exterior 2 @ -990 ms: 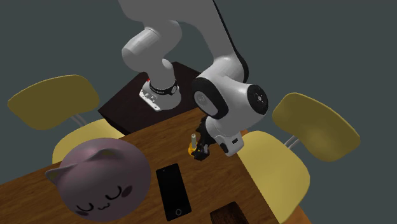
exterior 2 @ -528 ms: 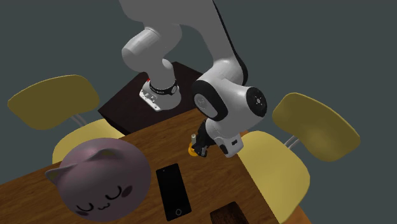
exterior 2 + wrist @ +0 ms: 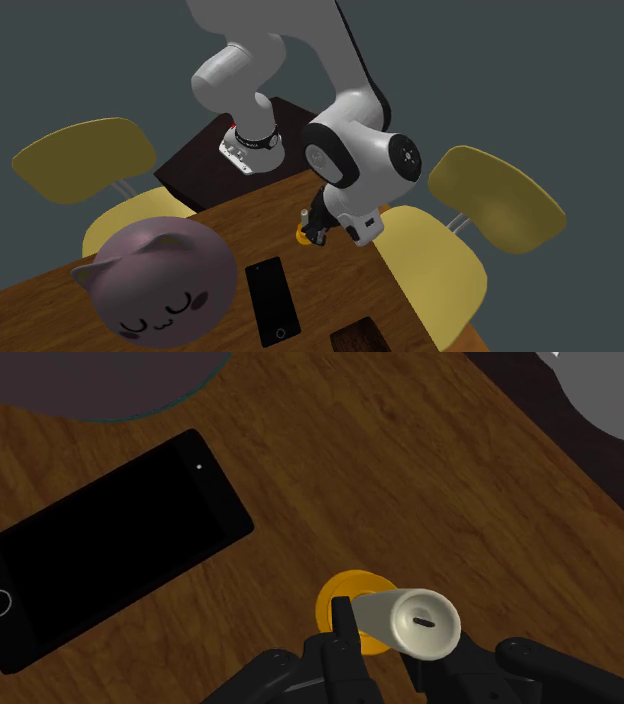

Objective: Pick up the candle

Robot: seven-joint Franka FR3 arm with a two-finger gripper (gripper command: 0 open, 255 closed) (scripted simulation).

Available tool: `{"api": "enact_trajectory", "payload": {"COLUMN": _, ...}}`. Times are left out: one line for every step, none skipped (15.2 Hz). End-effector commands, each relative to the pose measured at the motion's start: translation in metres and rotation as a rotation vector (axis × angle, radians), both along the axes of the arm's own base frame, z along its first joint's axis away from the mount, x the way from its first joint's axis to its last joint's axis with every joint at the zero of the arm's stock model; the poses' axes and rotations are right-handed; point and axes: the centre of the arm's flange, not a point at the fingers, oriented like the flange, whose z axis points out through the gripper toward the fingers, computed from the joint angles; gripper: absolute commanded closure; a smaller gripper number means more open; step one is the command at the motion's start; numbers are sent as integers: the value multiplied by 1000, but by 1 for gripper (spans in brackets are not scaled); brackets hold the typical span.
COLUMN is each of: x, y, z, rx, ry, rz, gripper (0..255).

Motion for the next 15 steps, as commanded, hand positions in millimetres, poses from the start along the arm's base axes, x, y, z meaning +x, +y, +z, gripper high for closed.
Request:
{"api": "enact_trajectory", "payload": {"x": -1, "y": 0, "z": 9, "rx": 0, "ry": 0, "rz": 0, "gripper": 255}}
{"api": "enact_trajectory", "payload": {"x": -1, "y": 0, "z": 14, "rx": 0, "ry": 0, "rz": 0, "gripper": 255}}
{"api": "enact_trajectory", "payload": {"x": -1, "y": 0, "z": 20, "rx": 0, "ry": 0, "rz": 0, "gripper": 255}}
{"api": "enact_trajectory", "payload": {"x": -1, "y": 0, "z": 25, "rx": 0, "ry": 0, "rz": 0, "gripper": 255}}
{"api": "enact_trajectory", "payload": {"x": -1, "y": 0, "z": 30, "rx": 0, "ry": 0, "rz": 0, "gripper": 255}}
{"api": "enact_trajectory", "payload": {"x": -1, "y": 0, "z": 36, "rx": 0, "ry": 0, "rz": 0, "gripper": 255}}
{"api": "enact_trajectory", "payload": {"x": -1, "y": 0, "z": 41, "rx": 0, "ry": 0, "rz": 0, "gripper": 255}}
{"api": "enact_trajectory", "payload": {"x": -1, "y": 0, "z": 46, "rx": 0, "ry": 0, "rz": 0, "gripper": 255}}
{"api": "enact_trajectory", "payload": {"x": -1, "y": 0, "z": 51, "rx": 0, "ry": 0, "rz": 0, "gripper": 255}}
{"api": "enact_trajectory", "payload": {"x": -1, "y": 0, "z": 57, "rx": 0, "ry": 0, "rz": 0, "gripper": 255}}
{"api": "enact_trajectory", "payload": {"x": -1, "y": 0, "z": 62, "rx": 0, "ry": 0, "rz": 0, "gripper": 255}}
{"api": "enact_trajectory", "payload": {"x": -1, "y": 0, "z": 67, "rx": 0, "ry": 0, "rz": 0, "gripper": 255}}
{"api": "enact_trajectory", "payload": {"x": -1, "y": 0, "z": 72, "rx": 0, "ry": 0, "rz": 0, "gripper": 255}}
{"api": "enact_trajectory", "payload": {"x": -1, "y": 0, "z": 73, "rx": 0, "ry": 0, "rz": 0, "gripper": 255}}
{"api": "enact_trajectory", "payload": {"x": -1, "y": 0, "z": 73, "rx": 0, "ry": 0, "rz": 0, "gripper": 255}}
